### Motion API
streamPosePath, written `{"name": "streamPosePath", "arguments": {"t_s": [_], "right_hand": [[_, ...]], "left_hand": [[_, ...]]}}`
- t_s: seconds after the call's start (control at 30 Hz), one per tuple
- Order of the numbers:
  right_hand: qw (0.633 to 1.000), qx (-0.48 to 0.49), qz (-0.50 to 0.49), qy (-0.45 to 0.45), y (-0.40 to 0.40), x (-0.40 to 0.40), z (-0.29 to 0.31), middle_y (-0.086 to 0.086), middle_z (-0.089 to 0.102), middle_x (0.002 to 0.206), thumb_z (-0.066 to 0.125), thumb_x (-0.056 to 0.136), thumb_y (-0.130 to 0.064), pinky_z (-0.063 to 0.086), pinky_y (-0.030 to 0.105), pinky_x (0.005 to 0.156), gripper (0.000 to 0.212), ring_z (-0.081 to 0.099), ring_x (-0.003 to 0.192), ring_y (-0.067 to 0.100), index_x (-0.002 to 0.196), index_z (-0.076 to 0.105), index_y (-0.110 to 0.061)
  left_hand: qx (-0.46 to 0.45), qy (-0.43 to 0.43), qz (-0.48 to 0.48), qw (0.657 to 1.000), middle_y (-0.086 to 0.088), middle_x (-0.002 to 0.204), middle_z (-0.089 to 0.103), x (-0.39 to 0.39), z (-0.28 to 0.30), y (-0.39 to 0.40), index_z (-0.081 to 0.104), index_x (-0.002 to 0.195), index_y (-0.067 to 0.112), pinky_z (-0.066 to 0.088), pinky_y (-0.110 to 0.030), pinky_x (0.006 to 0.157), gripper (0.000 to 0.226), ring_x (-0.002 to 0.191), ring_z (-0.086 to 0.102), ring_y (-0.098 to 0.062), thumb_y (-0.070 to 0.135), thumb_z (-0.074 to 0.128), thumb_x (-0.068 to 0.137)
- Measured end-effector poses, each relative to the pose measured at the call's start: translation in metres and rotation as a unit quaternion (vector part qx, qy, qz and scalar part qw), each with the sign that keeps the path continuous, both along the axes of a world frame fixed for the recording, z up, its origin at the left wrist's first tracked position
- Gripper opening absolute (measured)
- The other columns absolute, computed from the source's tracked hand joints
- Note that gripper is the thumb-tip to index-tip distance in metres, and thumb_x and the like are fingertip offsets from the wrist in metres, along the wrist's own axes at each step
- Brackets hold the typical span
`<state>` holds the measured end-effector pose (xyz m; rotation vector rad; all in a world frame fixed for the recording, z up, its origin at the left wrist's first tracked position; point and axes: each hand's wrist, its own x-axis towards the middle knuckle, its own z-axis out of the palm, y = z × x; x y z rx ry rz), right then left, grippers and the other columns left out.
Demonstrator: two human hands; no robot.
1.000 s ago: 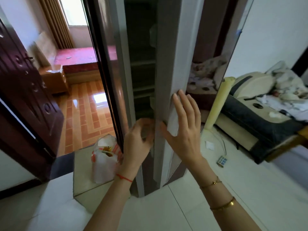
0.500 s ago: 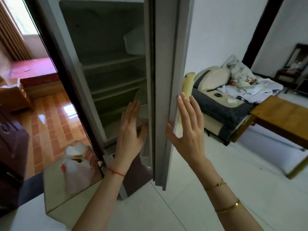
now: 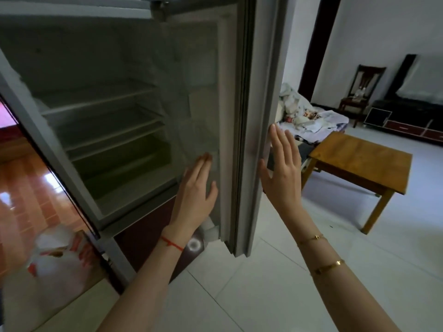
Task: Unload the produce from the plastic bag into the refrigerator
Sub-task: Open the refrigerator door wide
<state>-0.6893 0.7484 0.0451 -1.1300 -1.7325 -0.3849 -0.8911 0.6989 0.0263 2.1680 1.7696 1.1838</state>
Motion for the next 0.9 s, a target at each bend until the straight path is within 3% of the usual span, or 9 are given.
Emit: {"name": "streamPosePath", "arguments": {"t_s": [0.2, 0.3, 0.5, 0.77, 0.9], "right_hand": [[0.998, -0.056, -0.018, 0.028, 0.037, 0.053, 0.009, 0.004, 0.029, 0.159, 0.056, 0.093, -0.010, 0.018, 0.038, 0.123, 0.067, 0.019, 0.150, 0.024, 0.153, 0.026, -0.009], [0.995, -0.087, -0.016, 0.049, 0.058, 0.075, 0.015, 0.005, 0.030, 0.158, 0.059, 0.092, -0.016, 0.019, 0.038, 0.123, 0.070, 0.022, 0.148, 0.023, 0.153, 0.024, -0.010], [0.983, -0.140, 0.002, 0.115, 0.107, 0.113, 0.021, -0.003, 0.025, 0.160, 0.049, 0.098, -0.040, 0.023, 0.045, 0.121, 0.067, 0.018, 0.149, 0.014, 0.155, 0.019, -0.022], [0.976, -0.173, -0.008, 0.130, 0.185, 0.154, 0.024, -0.002, 0.022, 0.161, 0.044, 0.099, -0.050, 0.019, 0.043, 0.122, 0.069, 0.015, 0.149, 0.015, 0.156, 0.018, -0.021], [0.972, -0.193, -0.014, 0.131, 0.227, 0.171, 0.025, -0.003, 0.019, 0.162, 0.038, 0.099, -0.054, 0.018, 0.045, 0.122, 0.069, 0.012, 0.150, 0.015, 0.156, 0.016, -0.022]], "left_hand": [[-0.023, 0.038, -0.015, 0.999, 0.006, 0.162, 0.020, 0.051, 0.005, 0.032, 0.020, 0.154, 0.022, 0.018, -0.033, 0.116, 0.062, 0.150, 0.012, -0.026, 0.023, 0.047, 0.098], [-0.041, 0.038, -0.043, 0.998, 0.009, 0.162, 0.016, 0.073, 0.008, 0.049, 0.016, 0.155, 0.024, 0.026, -0.040, 0.119, 0.064, 0.151, 0.009, -0.028, 0.021, 0.046, 0.098], [-0.045, 0.068, -0.079, 0.994, 0.013, 0.163, 0.006, 0.111, 0.010, 0.090, 0.006, 0.155, 0.028, 0.027, -0.039, 0.119, 0.067, 0.151, 0.003, -0.021, 0.023, 0.044, 0.100], [-0.007, 0.072, -0.131, 0.989, 0.011, 0.163, 0.011, 0.153, 0.008, 0.154, 0.009, 0.155, 0.027, 0.022, -0.033, 0.120, 0.066, 0.151, 0.008, -0.018, 0.019, 0.043, 0.099], [0.031, 0.086, -0.152, 0.984, 0.009, 0.163, 0.012, 0.170, 0.014, 0.189, 0.009, 0.156, 0.024, 0.008, -0.022, 0.116, 0.063, 0.146, 0.007, -0.006, 0.017, 0.041, 0.101]]}}
